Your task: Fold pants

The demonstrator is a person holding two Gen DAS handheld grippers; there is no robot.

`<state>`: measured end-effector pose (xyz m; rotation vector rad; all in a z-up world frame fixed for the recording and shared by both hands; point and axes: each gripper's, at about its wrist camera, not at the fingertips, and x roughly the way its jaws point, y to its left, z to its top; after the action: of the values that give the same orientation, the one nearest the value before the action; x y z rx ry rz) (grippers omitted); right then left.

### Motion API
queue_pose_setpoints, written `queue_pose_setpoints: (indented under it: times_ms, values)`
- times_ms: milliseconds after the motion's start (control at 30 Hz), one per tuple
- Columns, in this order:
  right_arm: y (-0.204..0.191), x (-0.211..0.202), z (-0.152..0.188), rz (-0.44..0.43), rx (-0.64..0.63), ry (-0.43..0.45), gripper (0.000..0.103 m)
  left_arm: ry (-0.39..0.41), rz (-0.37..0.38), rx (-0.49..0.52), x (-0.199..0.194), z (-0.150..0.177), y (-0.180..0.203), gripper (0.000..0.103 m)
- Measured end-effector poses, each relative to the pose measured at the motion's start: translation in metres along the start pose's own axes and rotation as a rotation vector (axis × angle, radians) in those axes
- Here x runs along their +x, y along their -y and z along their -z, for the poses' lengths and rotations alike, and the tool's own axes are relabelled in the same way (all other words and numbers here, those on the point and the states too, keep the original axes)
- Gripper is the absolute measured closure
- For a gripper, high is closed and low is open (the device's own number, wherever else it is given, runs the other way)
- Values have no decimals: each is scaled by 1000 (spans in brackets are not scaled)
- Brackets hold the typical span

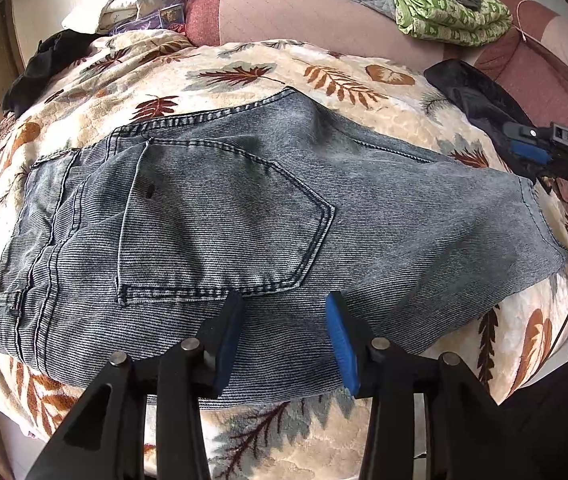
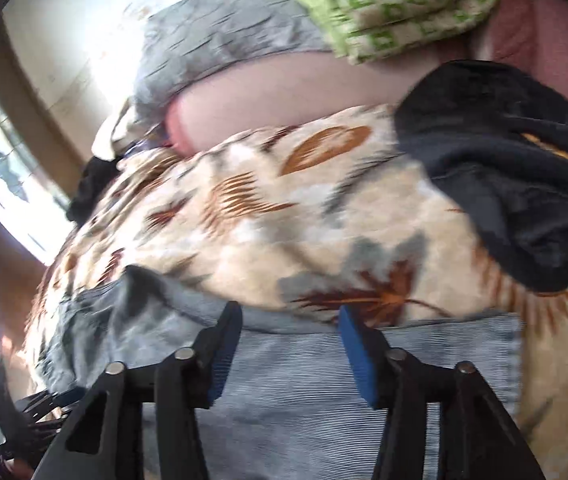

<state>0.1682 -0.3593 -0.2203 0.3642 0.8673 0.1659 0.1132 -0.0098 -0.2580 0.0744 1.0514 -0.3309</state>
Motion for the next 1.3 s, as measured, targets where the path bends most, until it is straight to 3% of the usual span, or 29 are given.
queue_pose_setpoints:
  times_ms: [67, 167, 367, 633, 867, 933, 1067, 1133, 1233, 1300]
  values:
    - [-32, 25, -2, -110, -33, -75, 45, 0, 6, 0, -1, 0, -1, 59]
    - [-69, 61, -5, -189, -65, -167, 46, -9, 18, -6, 0, -2, -4, 59]
    - [-102, 120, -9, -226, -80, -286, 49, -17, 22, -2, 0, -3, -4, 59]
    - [-118, 155, -21, -203, -108, -281, 49, 0, 18, 1, -9, -8, -9, 59]
    - [-123, 181, -22, -216, -156, -362, 50, -20, 26, -22, -7, -10, -16, 59]
    - [-128, 180, -23, -219, -179, -379, 61, -23, 26, -21, -6, -10, -16, 59]
    - [-134, 180, -20, -195, -211, -408, 67, -24, 35, -24, -5, -11, -16, 59]
    - [-131, 183, -19, -167, -208, -405, 84, -27, 31, -22, -5, -11, -15, 59]
    - [-126, 180, -22, -169, -199, -389, 101, -32, 33, -29, -4, -12, -16, 59]
    - [-129, 173, -25, -152, -220, -351, 101, -35, 34, -36, -4, -14, -16, 59]
